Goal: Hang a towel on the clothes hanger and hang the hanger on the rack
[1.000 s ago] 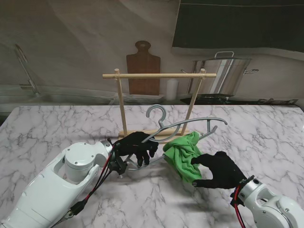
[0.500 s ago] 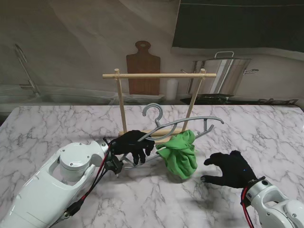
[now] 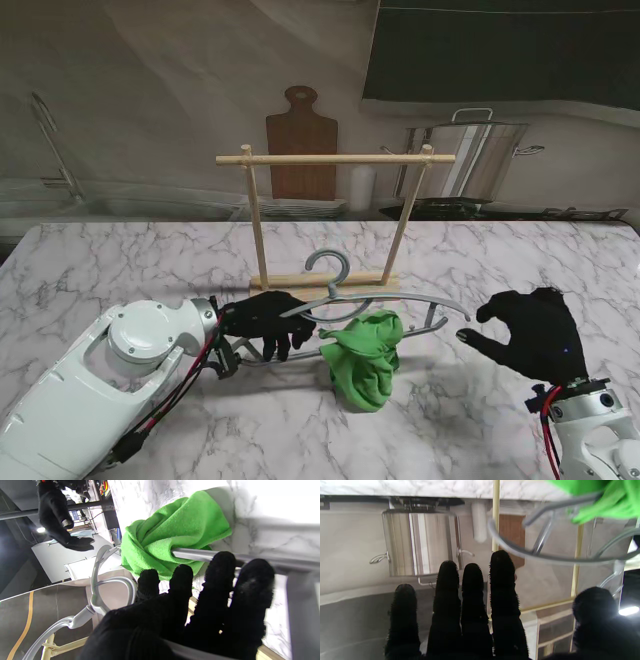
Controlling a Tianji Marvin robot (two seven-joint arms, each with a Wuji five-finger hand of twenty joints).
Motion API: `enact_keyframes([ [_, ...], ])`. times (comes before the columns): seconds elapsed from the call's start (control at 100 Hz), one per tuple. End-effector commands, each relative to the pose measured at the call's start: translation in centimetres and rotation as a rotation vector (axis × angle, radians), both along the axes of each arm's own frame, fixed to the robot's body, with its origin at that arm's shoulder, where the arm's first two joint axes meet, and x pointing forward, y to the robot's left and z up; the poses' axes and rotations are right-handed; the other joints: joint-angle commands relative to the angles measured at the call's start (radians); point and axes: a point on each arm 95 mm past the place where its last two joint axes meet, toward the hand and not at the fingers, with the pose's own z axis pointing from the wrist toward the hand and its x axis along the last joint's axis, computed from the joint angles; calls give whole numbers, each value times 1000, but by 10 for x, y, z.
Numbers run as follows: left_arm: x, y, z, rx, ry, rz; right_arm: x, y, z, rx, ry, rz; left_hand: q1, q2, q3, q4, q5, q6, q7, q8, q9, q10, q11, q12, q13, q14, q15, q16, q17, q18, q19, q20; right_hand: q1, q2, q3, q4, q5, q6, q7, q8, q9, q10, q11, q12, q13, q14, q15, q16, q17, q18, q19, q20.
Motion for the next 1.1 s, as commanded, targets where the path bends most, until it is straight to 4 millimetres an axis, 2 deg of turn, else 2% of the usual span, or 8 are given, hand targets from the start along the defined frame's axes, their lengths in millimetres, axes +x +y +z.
enact_keyframes([
  [0.0,-3,-1,4,-10,-3,-23,0,1,6,21,6,2,81,68,71,3,21,3,10,17,42,-16,28,10,12,62,8,10,14,-36,72,0,23,-52,-12,26,20,-26,21,44,-33,-6,32,29,-7,9,14,20,-2,-25,29,21],
  [0.13,-7,-3,3,9,-22,-46,3,4,18,23,-11,19,81,69,69,4,21,-1,11,18,42,-18,28,10,13,61,8,10,14,-37,72,0,27,-98,5,23,-147,-19,-89,48,-139,0,22,43,-90,1,-20,-2,-37,-44,9,18],
  [0.3,-10,-8,2,48,-55,-82,19,18,27,5,10,85,81,69,68,4,19,-3,13,18,42,-22,28,10,13,59,7,11,14,-37,71,0,17,-140,31,13,-518,-75,-381,-102,-227,-27,-142,-115,-174,0,-123,-77,-80,-70,-78,-2],
  [0.41,-11,-11,4,81,-86,-105,32,31,29,-17,51,129,81,70,67,4,18,-5,14,19,41,-24,28,9,14,55,7,10,13,-40,71,0,-5,-164,52,8,-585,-99,-336,-121,-296,-28,-150,-149,-220,-6,-161,-98,-112,-80,-127,-12],
  [0.48,-11,-13,5,95,-102,-114,41,41,28,-12,67,159,81,71,66,5,18,-6,16,19,42,-25,29,8,16,54,7,11,13,-42,71,0,-13,-181,65,6,-547,-97,-269,-115,-308,-22,-120,-143,-228,-10,-164,-100,-121,-75,-140,-9],
  [0.57,-10,-15,6,108,-116,-117,52,58,21,32,66,209,81,70,66,5,18,-6,17,18,42,-24,29,7,15,54,6,10,13,-44,71,0,-32,-201,91,5,-462,-38,-178,-84,-266,-43,-38,-96,-191,-21,-137,-87,-107,-63,-138,3],
  [0.81,-6,-23,6,150,-165,-133,64,93,5,71,135,281,81,72,63,6,16,-9,19,16,43,-29,30,4,17,53,7,11,14,-46,72,0,-31,-200,103,5,-337,-53,19,118,-161,-45,170,82,-99,-34,2,-14,-60,-59,-58,29],
  [1.09,-1,-28,4,146,-176,-102,64,113,-10,52,233,303,81,71,65,7,16,-9,24,11,44,-28,31,1,19,53,8,11,14,-47,74,0,5,-195,109,7,-291,-73,64,166,-109,-44,201,129,-46,-30,98,31,-19,-65,10,55],
])
